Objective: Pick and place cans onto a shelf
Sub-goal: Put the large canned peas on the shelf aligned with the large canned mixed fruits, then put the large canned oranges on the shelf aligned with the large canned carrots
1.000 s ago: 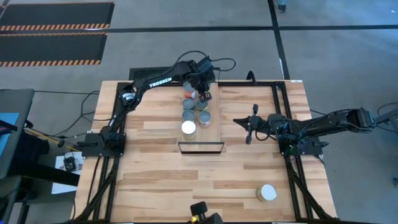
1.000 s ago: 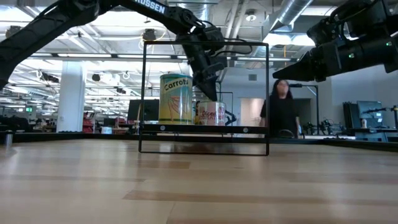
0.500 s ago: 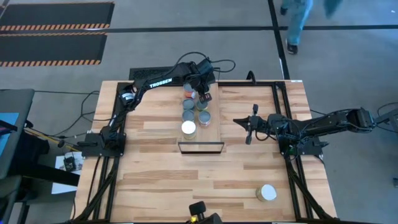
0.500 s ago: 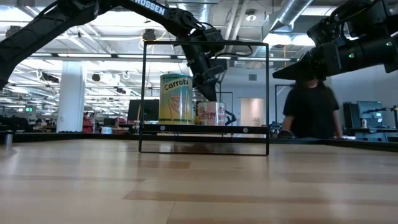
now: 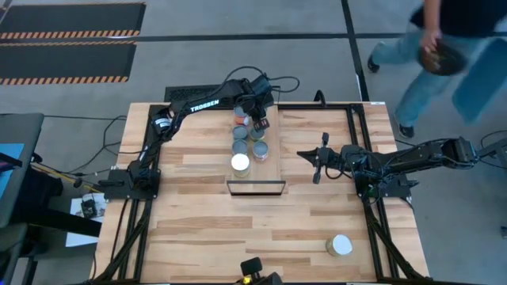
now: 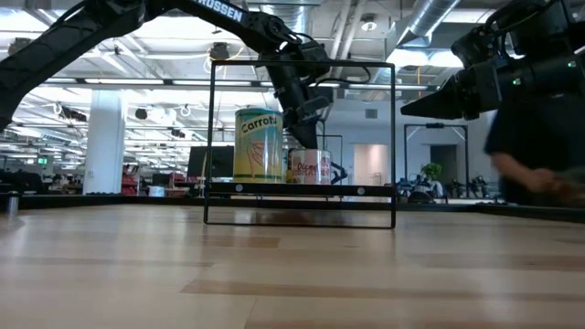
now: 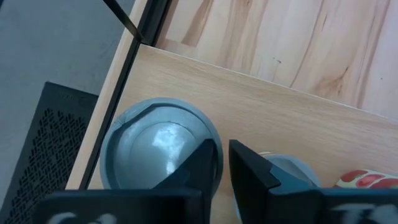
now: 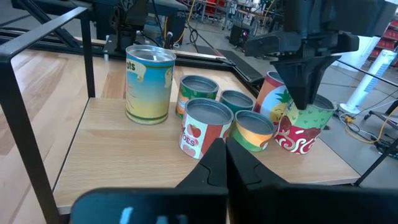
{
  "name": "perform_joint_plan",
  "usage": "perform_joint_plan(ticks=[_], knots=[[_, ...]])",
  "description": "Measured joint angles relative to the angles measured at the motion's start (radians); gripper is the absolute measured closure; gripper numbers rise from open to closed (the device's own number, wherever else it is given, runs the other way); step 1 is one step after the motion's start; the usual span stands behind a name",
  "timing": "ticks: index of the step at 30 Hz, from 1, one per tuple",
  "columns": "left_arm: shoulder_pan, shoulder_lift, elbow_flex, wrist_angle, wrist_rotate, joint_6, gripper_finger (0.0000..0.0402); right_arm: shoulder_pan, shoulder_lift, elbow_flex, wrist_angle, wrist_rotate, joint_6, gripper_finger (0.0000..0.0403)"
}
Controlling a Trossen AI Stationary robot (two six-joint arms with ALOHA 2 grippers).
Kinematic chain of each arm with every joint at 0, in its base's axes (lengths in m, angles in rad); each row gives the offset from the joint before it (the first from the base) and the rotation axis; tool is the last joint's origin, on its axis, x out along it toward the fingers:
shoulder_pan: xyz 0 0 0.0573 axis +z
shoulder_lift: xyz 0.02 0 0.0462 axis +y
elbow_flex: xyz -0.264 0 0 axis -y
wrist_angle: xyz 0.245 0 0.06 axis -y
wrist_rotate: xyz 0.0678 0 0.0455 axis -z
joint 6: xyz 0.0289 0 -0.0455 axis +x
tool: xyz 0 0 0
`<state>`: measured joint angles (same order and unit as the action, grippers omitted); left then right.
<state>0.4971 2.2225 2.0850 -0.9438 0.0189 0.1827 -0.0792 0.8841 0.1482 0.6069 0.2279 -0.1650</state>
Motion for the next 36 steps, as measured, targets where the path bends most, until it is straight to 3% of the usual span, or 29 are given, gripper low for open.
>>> perform_joint_plan(ticks=[11, 15, 20, 23, 28, 36], knots=[[-0.008, -0.003, 0.087, -0.058, -0.001, 0.015, 0.0311, 0.0, 0.0, 0.0, 0.0, 0.0, -0.001, 0.0398], [-0.043, -0.021, 0.115, -0.083, 0.002, 0.03, 0.032, 0.0, 0.0, 0.0, 0.0, 0.001, -0.003, 0.0398], [-0.116, -0.053, 0.093, -0.04, 0.008, 0.041, 0.0363, 0.0, 0.0, 0.0, -0.004, 0.001, -0.019, 0.0398], [-0.16, -0.077, 0.042, 0.049, 0.019, 0.04, 0.0393, 0.0, 0.0, 0.0, -0.012, 0.001, -0.02, 0.0398], [-0.218, -0.152, -0.1, 0.232, 0.028, 0.004, 0.0394, 0.0, 0.0, 0.0, -0.02, 0.001, -0.02, 0.0398], [-0.278, -0.374, -0.509, 0.617, 0.021, -0.061, 0.0401, 0.001, 0.0, 0.0, -0.012, -0.018, -0.019, 0.0398]])
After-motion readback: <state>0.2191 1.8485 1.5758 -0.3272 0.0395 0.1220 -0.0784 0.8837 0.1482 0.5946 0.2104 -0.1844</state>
